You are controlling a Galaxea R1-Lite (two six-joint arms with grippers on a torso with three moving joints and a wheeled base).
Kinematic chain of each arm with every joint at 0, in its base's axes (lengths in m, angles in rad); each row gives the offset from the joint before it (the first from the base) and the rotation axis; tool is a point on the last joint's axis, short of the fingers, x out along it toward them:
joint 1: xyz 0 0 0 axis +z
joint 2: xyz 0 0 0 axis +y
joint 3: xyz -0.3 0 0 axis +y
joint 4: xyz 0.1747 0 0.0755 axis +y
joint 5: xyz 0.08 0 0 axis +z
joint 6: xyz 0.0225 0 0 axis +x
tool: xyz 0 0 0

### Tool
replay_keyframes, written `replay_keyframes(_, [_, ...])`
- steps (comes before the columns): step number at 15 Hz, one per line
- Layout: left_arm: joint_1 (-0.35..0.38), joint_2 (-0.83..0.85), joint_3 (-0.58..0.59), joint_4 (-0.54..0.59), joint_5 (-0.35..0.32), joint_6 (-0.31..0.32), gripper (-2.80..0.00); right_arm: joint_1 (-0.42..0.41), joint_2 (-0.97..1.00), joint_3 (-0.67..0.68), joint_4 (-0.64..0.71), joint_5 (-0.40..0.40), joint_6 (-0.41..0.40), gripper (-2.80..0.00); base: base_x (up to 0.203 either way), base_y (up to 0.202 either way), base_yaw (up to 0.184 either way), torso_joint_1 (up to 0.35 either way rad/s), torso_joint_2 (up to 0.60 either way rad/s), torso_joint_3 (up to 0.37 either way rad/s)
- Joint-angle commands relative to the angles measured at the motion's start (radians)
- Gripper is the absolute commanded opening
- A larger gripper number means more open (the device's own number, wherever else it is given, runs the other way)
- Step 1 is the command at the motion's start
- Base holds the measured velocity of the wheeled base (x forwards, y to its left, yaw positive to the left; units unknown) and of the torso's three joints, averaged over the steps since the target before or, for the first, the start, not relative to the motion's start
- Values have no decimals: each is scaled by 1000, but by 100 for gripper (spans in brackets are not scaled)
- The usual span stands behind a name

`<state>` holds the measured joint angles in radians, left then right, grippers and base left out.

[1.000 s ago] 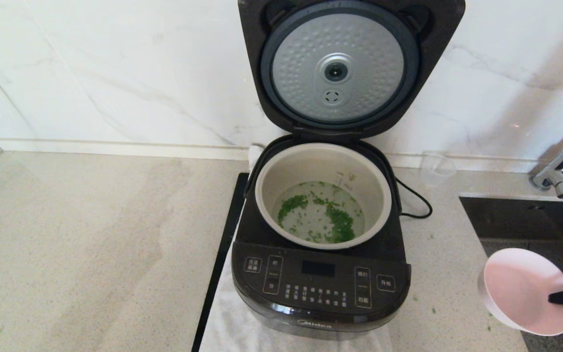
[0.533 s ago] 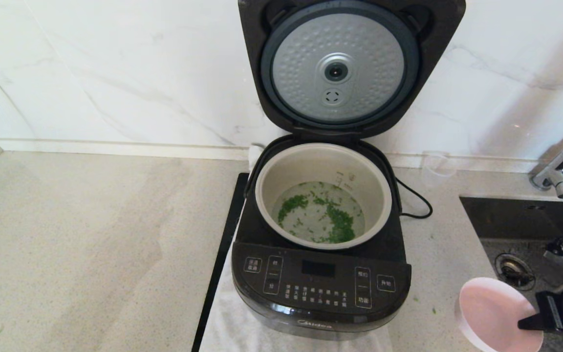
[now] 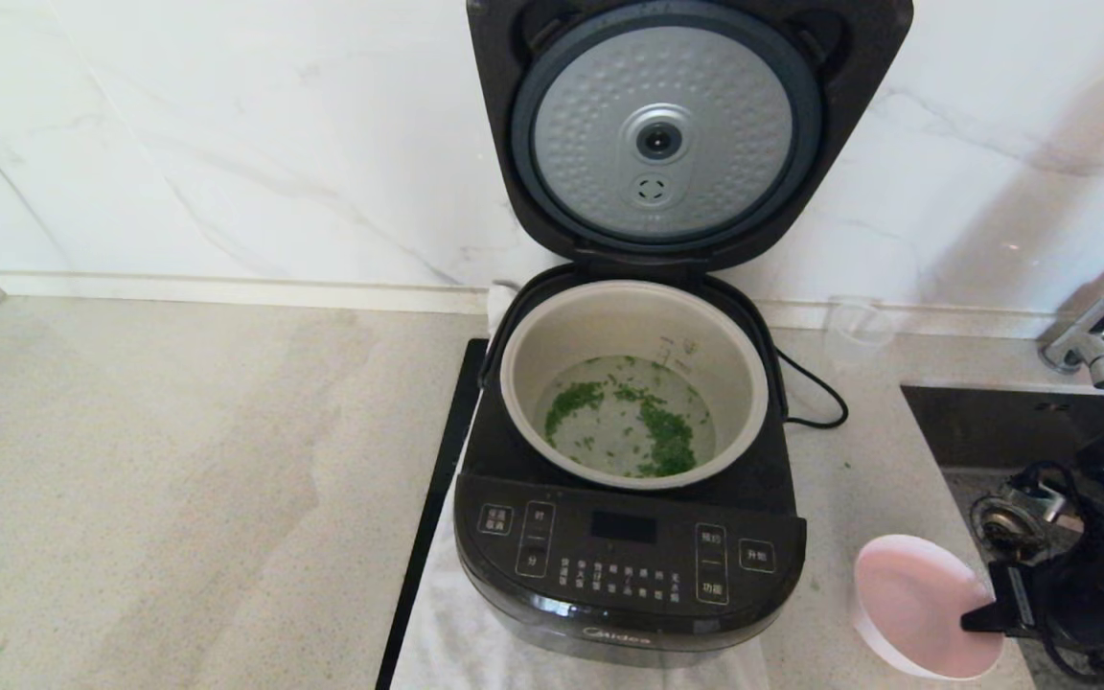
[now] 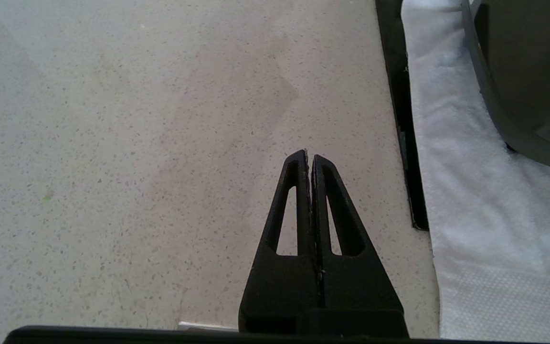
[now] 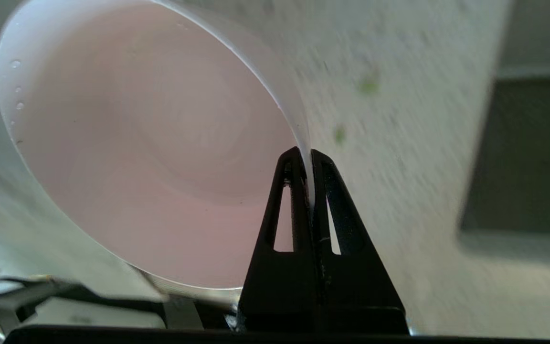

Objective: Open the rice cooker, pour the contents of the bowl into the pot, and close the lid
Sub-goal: Place the bowl on the table, then turn off the tap

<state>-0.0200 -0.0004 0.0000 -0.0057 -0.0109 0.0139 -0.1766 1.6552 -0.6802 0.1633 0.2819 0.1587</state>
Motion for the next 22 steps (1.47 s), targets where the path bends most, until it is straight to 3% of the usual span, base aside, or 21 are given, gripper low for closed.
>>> replay_keyframes(1, [0,-1,2,0,0,0,-280,12,46,2,-30,2,15,-280,0,0,0,0,0,0])
replay_keyframes(5, [0,-1,2,0,0,0,-280,11,61,-10,-56,-6,30,-280,0,0,0,0,0,0])
replay_keyframes(6, [0,-1,2,0,0,0,-280,11,61,-9,-65,-6,31,-92,0,0,0,0,0,0])
replay_keyframes(7, [2,-1,2,0,0,0,-280,11,61,-10,-74,-6,33,0,0,0,0,0,0,0])
replay_keyframes(11, [0,-1,2,0,0,0,-280,11,34,-18,-80,-6,37,0,0,0,0,0,0,0])
replay_keyframes(14, [0,-1,2,0,0,0,-280,1,-17,-57,-79,-7,108,0,0,0,0,0,0,0])
replay_keyframes(19, [0,-1,2,0,0,0,-280,-160,-131,-166,-70,-16,128,0,0,0,0,0,0,0])
replay_keyframes(20, [0,-1,2,0,0,0,-280,-195,-136,-188,-70,-44,124,-280,0,0,0,0,0,0])
replay_keyframes(22, [0,-1,2,0,0,0,-280,-208,-115,-203,-77,-183,112,-280,0,0,0,0,0,0])
